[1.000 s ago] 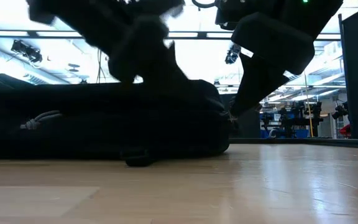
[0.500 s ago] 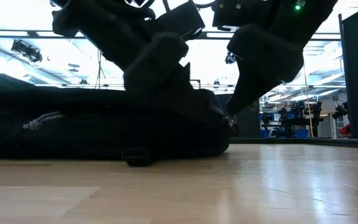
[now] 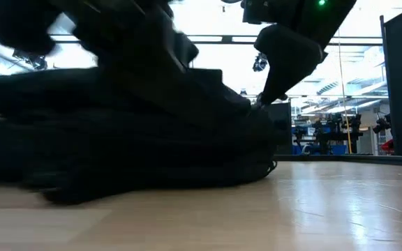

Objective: Unpack backpack
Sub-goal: Open the backpack

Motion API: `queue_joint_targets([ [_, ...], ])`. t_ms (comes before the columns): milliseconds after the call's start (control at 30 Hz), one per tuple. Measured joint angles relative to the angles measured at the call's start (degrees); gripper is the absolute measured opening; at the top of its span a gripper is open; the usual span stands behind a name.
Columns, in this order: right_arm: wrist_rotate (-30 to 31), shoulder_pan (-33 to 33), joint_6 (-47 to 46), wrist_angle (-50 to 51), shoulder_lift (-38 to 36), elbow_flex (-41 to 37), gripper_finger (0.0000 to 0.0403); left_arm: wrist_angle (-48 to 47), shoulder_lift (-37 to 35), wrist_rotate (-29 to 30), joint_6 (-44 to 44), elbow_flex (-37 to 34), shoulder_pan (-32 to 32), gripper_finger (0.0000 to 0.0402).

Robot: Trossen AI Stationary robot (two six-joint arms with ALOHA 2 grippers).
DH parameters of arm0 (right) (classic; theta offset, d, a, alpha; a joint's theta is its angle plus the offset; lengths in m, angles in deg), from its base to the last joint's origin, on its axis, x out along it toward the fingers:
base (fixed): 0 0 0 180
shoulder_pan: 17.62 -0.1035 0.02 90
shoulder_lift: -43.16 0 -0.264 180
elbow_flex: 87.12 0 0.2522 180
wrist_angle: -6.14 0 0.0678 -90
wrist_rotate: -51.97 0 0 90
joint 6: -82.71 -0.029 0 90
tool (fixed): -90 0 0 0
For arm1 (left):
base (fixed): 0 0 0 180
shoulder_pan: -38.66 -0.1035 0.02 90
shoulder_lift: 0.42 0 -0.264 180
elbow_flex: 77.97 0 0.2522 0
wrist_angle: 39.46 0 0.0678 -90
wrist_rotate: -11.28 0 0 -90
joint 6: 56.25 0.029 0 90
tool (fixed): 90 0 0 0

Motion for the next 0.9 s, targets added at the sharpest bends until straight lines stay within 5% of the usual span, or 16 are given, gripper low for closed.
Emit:
queue_joint_targets([
  [233,0.1,6.1,5.3,0.7,-0.7,0.1,0.0,-7.5,0.0,-6.2,-0.6,5.5,5.4,0.0001],
  [500,-1.3,15.0,14.9,-1.4,-1.3,0.1,0.0001,-12.3,-2.0,-3.7,-3.1,6.0,6.3,0.0],
  [700,-0.4,12.5,17.5,-1.0,-7.8,0.0,0.0027,-15.3,-5.6,-1.4,-3.9,6.0,6.6,0.0],
  [900,3.8,6.6,16.9,-0.8,-14.4,0.0,0.0101,-15.3,-7.5,-1.0,-4.2,6.0,7.0,0.0],
])
